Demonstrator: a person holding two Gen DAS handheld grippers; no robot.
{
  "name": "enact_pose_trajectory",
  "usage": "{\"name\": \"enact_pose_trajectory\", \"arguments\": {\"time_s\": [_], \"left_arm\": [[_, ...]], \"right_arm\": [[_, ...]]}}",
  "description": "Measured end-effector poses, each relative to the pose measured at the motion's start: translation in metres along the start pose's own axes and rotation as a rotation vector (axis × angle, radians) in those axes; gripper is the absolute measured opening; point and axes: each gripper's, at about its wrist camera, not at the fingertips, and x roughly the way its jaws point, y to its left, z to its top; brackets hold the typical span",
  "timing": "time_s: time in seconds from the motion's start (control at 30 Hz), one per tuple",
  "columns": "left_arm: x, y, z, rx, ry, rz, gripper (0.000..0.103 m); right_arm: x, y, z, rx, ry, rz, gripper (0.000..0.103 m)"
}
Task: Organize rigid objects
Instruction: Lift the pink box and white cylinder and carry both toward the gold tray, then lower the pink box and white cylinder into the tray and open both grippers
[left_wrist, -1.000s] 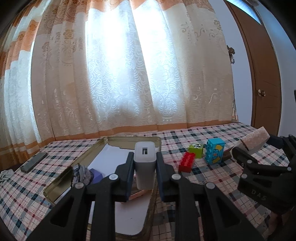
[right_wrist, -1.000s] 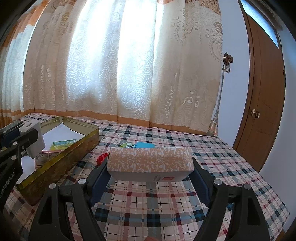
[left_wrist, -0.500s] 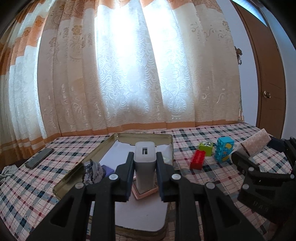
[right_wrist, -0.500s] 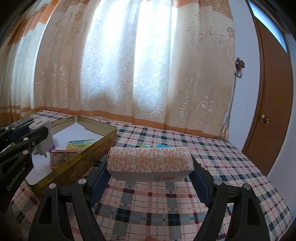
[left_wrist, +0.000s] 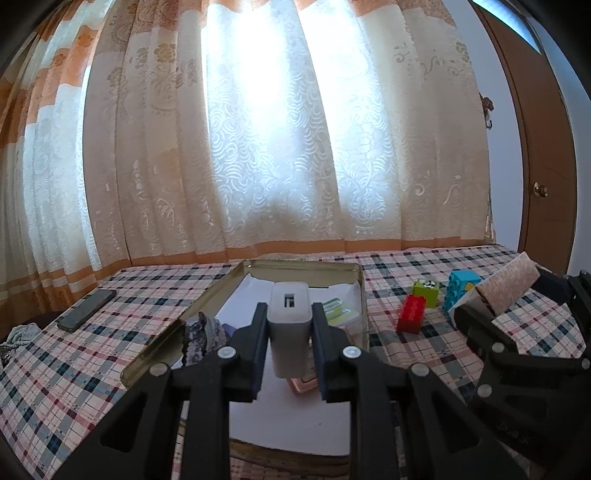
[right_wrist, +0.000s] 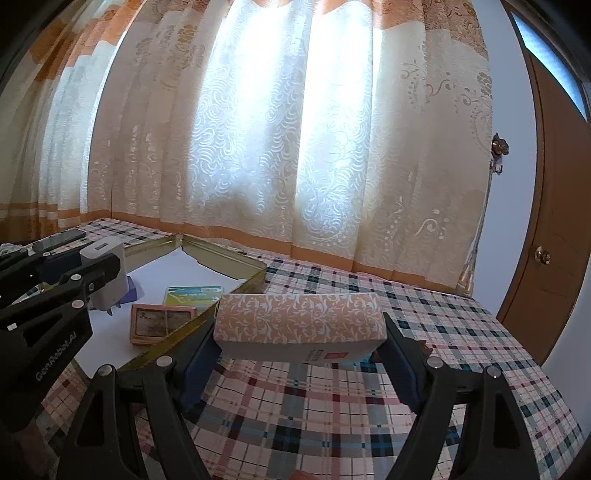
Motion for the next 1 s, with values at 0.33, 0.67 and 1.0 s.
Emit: {"name": "enact_pose_trajectory", "arguments": {"time_s": [0.33,0.67,1.0], "left_arm": [[0.001,0.011,-0.001,-0.004,0.008,0.012,0.021],[0.009,0.042,-0.002,-0.032,0.041,0.055,0.021],[0.034,0.067,-0.003,-0.042,0.131,0.050,0.021]], "right_arm": [[0.001,0.013,0.002,-0.024,-0.007,0.032,0.082],[0.007,0.025,0.006,-0.048,-0.002,0.081,0.082],[0.020,0.041,0.024,-0.040,0.009,0.184,0.082]]}}
